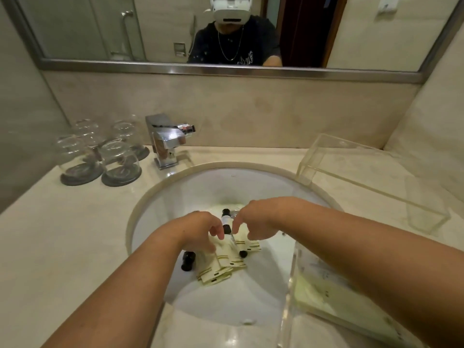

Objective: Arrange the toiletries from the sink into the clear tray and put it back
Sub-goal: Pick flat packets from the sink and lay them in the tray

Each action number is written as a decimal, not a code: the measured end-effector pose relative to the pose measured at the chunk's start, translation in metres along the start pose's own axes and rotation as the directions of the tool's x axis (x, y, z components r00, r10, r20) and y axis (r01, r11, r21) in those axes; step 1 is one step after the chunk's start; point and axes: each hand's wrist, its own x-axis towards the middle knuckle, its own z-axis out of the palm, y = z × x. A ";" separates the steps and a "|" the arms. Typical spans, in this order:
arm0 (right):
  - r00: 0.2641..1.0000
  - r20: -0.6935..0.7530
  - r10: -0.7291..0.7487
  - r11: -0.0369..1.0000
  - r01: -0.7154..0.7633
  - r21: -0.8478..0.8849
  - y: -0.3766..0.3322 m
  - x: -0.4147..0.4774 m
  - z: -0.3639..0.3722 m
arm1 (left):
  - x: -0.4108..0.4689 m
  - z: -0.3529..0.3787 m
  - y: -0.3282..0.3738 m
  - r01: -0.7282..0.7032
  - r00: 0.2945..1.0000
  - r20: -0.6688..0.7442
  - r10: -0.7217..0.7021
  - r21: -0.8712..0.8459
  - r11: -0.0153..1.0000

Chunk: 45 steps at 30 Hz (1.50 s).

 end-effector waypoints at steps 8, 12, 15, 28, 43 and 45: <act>0.984 0.174 -0.028 0.977 0.064 -0.205 -0.019 0.027 -0.008 | 0.009 0.004 -0.002 0.067 0.995 0.072 -0.067 -0.005 0.998; 0.977 0.212 -0.013 0.965 0.068 -0.255 -0.021 0.035 -0.005 | 0.015 0.009 0.000 0.062 0.994 0.093 -0.062 0.007 0.998; 0.978 0.208 -0.002 0.960 0.060 -0.275 -0.021 0.040 0.000 | 0.019 0.011 0.002 0.038 0.995 0.093 -0.040 0.015 0.999; 0.980 -0.144 0.138 0.990 -0.136 0.025 0.029 0.028 -0.003 | 0.013 -0.004 0.002 -0.085 0.985 -0.156 0.070 -0.095 0.992; 0.887 -0.404 0.224 0.738 0.117 0.665 0.055 -0.030 0.000 | -0.012 -0.017 0.031 -0.310 0.846 -0.516 0.132 -0.276 0.910; 0.878 -0.415 0.239 0.672 0.159 0.723 0.054 -0.039 0.001 | -0.016 -0.018 0.037 -0.343 0.820 -0.552 0.150 -0.264 0.902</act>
